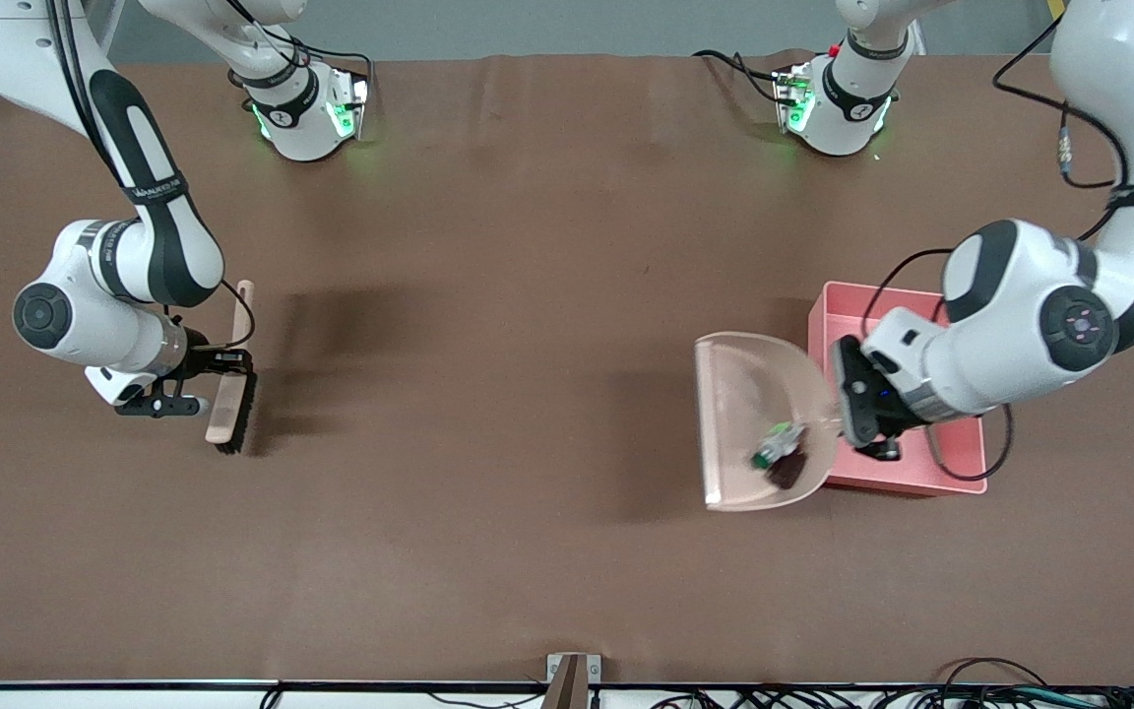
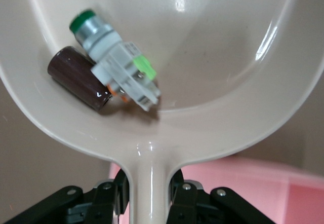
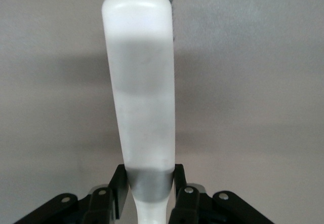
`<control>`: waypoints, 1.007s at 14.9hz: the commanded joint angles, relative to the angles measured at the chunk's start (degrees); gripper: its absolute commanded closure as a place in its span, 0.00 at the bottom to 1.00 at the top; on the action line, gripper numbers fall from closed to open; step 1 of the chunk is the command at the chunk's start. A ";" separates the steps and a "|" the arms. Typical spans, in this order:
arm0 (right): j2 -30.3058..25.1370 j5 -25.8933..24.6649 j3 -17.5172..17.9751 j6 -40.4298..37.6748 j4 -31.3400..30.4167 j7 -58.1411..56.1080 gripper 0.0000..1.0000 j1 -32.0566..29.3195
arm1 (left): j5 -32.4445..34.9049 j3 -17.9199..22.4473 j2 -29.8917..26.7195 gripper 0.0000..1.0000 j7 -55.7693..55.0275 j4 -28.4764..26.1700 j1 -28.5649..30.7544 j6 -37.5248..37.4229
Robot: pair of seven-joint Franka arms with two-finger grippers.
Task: Clean e-waste and dump in bin
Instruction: 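Carry the loaded dustpan over the pink bin with the left gripper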
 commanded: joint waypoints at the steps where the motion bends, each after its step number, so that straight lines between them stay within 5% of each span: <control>1: 1.73 -0.70 1.17 0.63 -0.88 -0.62 0.97 -2.48 | -0.01 -0.70 -7.88 1.00 7.44 -7.29 5.64 -0.36; 3: 3.31 -0.26 1.17 0.54 -0.44 -0.53 0.96 -3.01 | 0.43 -0.70 -9.55 1.00 11.57 -9.31 9.60 -0.54; 7: 3.67 -0.08 1.17 -0.25 0.26 0.08 0.95 -3.10 | 12.72 -0.35 -14.39 1.00 12.29 -12.22 16.46 -1.15; 15: 3.76 -0.26 1.17 -3.59 4.12 -0.61 0.28 -2.66 | 28.88 -1.13 -14.13 1.00 6.34 -14.23 19.99 -0.81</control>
